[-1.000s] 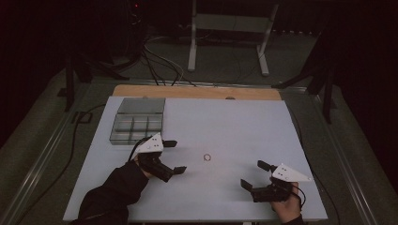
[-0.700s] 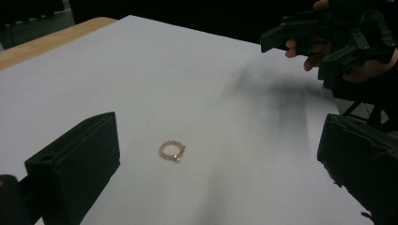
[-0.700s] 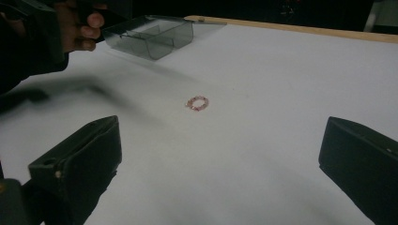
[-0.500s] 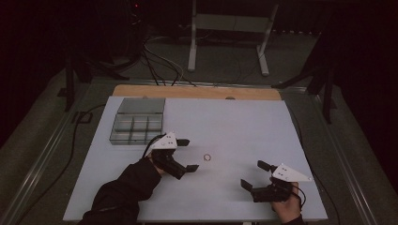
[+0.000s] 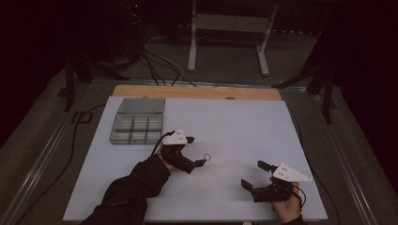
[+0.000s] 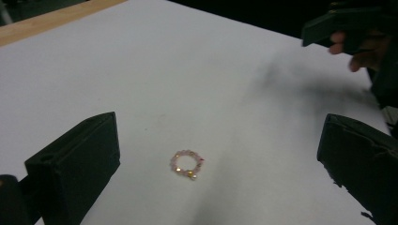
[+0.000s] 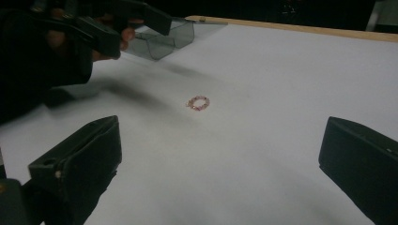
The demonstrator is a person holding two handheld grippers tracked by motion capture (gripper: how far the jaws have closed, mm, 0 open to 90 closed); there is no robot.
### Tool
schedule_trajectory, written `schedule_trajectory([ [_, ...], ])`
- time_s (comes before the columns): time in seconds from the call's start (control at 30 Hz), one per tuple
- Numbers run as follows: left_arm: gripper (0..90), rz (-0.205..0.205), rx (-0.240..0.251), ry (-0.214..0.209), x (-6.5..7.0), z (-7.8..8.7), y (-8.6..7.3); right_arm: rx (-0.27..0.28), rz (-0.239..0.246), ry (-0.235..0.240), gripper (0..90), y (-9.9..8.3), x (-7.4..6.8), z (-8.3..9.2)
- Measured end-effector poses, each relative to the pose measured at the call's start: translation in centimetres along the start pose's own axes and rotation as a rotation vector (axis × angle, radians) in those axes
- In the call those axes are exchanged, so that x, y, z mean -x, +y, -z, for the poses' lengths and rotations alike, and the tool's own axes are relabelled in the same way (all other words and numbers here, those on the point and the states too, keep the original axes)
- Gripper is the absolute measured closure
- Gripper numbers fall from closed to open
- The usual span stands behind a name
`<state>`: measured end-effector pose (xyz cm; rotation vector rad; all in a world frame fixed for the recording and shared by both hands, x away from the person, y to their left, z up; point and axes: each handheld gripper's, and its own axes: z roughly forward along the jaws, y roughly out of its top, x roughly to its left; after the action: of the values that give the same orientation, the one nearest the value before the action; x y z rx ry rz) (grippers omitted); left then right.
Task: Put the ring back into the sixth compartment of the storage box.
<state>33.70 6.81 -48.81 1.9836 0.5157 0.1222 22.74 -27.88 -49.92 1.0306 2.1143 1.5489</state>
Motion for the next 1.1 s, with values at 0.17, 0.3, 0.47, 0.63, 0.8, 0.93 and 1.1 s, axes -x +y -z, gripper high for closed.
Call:
schedule_trajectory([
  [0.17, 0.7, 0.023, -0.002, 0.048, -0.2, -0.8, -0.1, -0.001, -0.004, 0.001, 0.0, 0.0, 0.0, 0.0],
  [0.3, 0.7, 0.024, -0.021, 0.071, -0.4, -1.6, -0.2, 0.001, -0.002, 0.002, 0.0, 0.0, 0.0, 0.0],
  [0.47, 2.9, 0.013, -0.061, 0.097, -0.4, -2.5, -0.5, 0.002, -0.007, 0.002, 0.0, 0.0, 0.1, 0.0],
  [0.63, 5.0, 0.019, -0.109, 0.109, -0.4, -3.2, -0.7, 0.003, -0.006, 0.004, 0.0, 0.0, 0.1, 0.1],
  [0.8, 12.2, 0.036, -0.115, 0.136, -0.4, -3.8, -0.7, 0.005, -0.013, 0.005, 0.0, 0.0, 0.1, 0.1],
  [0.93, 17.9, 0.034, -0.152, 0.148, -0.3, -4.3, -0.7, 0.004, -0.014, 0.004, 0.0, 0.0, 0.2, 0.1],
  [1.1, 32.2, 0.015, -0.186, 0.146, -0.1, -4.8, -0.9, 0.004, -0.012, 0.006, 0.0, 0.0, 0.1, 0.1],
])
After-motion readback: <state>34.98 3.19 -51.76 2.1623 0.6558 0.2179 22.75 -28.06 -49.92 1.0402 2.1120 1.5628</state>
